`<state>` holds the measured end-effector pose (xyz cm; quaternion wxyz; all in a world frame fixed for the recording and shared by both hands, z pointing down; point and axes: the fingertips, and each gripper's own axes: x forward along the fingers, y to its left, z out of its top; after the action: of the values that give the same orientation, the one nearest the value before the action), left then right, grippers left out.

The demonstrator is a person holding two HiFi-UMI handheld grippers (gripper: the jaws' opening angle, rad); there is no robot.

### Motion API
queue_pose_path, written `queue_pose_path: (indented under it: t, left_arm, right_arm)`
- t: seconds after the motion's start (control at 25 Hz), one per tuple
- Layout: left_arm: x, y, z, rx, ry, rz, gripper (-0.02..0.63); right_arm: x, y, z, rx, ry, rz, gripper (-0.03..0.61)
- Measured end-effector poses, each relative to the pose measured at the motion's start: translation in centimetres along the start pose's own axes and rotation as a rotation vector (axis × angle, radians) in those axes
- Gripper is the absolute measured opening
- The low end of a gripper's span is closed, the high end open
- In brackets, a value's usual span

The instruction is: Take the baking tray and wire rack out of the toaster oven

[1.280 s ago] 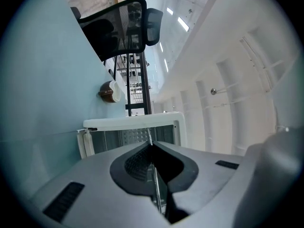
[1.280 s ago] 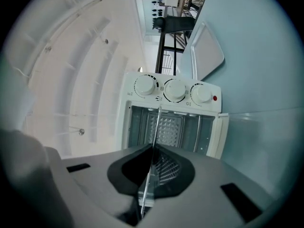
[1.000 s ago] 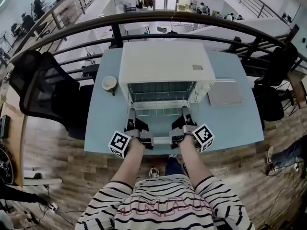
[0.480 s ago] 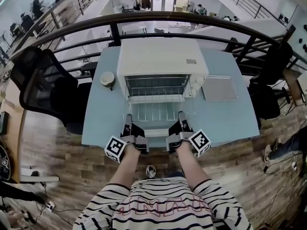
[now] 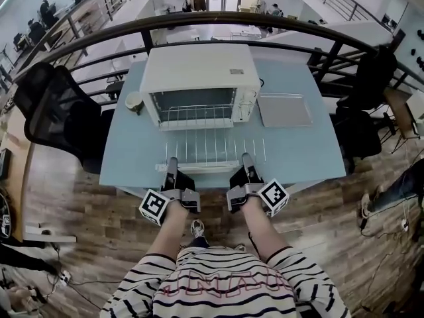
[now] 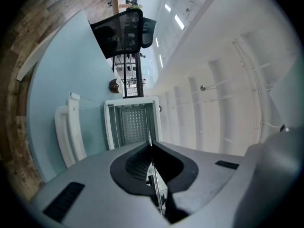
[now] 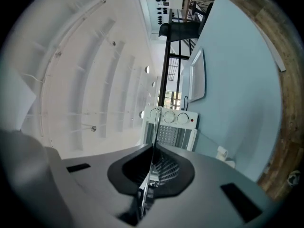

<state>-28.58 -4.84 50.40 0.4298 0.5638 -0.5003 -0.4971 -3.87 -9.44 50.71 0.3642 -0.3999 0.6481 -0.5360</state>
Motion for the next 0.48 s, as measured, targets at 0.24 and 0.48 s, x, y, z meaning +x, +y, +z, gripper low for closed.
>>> queue_pose_path:
  t: [0.24,0.48]
  left_arm:
    - [-2.9,-0.7,-8.9,-0.011,0.052,0.002,0.025]
    - [-5.2,-0.8,-17.4,-0.017,0.111,0.015,0.025]
  right_arm:
    - [-7.3,-1.2,6.4,-0.009,-0.038,-0.025,0.026]
    - [-14.3,-3.4,12.6,-0.023,-0.084,-0.064,0.026]
